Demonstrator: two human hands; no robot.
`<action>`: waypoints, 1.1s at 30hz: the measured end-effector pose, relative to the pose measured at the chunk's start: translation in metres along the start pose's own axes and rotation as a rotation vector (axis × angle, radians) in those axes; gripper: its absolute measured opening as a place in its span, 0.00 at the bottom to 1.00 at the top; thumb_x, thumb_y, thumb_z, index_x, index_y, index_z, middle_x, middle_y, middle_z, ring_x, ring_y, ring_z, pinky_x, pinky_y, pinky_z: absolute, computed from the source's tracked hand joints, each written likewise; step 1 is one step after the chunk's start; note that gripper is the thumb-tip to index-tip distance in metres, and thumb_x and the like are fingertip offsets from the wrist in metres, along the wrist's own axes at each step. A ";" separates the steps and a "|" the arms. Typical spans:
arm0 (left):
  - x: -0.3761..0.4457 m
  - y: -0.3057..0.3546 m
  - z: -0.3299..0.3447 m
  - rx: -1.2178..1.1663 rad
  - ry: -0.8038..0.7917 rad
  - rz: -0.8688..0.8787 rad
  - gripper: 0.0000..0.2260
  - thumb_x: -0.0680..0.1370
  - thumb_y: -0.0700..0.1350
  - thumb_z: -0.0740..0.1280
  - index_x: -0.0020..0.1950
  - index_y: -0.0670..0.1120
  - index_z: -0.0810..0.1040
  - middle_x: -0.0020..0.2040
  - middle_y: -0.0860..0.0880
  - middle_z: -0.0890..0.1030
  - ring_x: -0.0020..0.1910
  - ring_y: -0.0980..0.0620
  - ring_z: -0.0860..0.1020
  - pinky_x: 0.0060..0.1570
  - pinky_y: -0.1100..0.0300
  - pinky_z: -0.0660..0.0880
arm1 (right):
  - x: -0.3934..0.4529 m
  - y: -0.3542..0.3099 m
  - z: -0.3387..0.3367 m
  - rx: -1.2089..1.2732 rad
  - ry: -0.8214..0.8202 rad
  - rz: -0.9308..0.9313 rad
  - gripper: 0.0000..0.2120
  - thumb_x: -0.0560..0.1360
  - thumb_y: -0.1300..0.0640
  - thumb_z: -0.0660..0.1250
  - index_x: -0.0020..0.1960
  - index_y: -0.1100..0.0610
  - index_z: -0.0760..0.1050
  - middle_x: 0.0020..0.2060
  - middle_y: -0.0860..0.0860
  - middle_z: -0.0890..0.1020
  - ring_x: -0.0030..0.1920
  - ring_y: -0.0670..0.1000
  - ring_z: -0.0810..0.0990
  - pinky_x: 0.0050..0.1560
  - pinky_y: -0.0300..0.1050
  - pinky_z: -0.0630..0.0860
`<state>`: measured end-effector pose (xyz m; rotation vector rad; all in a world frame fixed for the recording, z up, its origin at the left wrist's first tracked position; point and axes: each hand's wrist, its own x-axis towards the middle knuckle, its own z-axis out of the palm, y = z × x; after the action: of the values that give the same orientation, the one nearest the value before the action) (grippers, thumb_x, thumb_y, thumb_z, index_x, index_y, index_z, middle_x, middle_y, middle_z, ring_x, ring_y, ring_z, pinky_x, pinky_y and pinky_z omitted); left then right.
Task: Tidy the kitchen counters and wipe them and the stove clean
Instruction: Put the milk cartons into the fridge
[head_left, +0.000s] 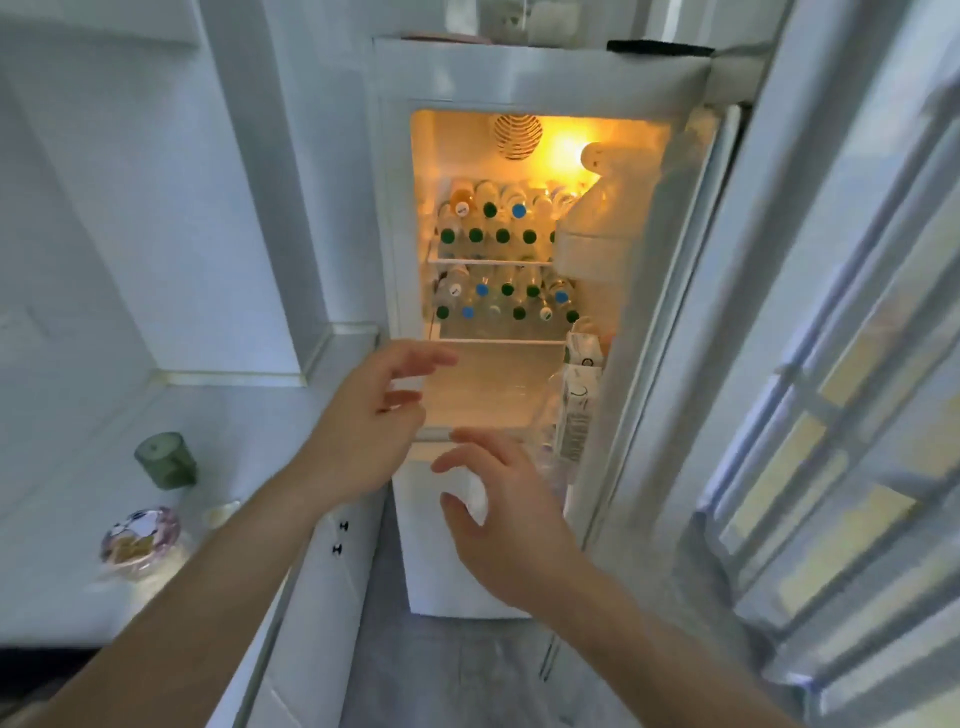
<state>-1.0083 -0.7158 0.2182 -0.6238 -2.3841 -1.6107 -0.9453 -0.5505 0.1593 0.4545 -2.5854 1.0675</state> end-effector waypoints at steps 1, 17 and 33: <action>-0.007 0.005 0.001 0.000 0.035 -0.005 0.28 0.72 0.25 0.59 0.60 0.53 0.80 0.61 0.60 0.81 0.64 0.62 0.76 0.62 0.59 0.75 | -0.010 -0.005 -0.008 0.048 -0.038 -0.034 0.11 0.79 0.56 0.69 0.60 0.45 0.77 0.69 0.35 0.69 0.70 0.35 0.65 0.64 0.22 0.58; -0.032 0.016 0.048 0.039 0.195 -0.162 0.20 0.79 0.48 0.72 0.69 0.55 0.74 0.63 0.62 0.78 0.58 0.63 0.78 0.56 0.60 0.79 | -0.034 0.050 -0.101 0.350 0.142 0.020 0.17 0.77 0.66 0.71 0.56 0.45 0.80 0.58 0.39 0.79 0.61 0.45 0.79 0.52 0.38 0.80; 0.079 -0.065 -0.010 0.259 0.429 -0.256 0.09 0.78 0.48 0.74 0.48 0.47 0.75 0.44 0.52 0.83 0.41 0.48 0.82 0.42 0.56 0.78 | 0.066 0.077 -0.070 0.302 0.210 0.004 0.20 0.76 0.63 0.72 0.62 0.43 0.76 0.66 0.38 0.70 0.67 0.43 0.74 0.60 0.45 0.78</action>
<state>-1.1081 -0.7270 0.1985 0.0747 -2.3446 -1.3175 -1.0242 -0.4594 0.1848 0.3817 -2.2530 1.4334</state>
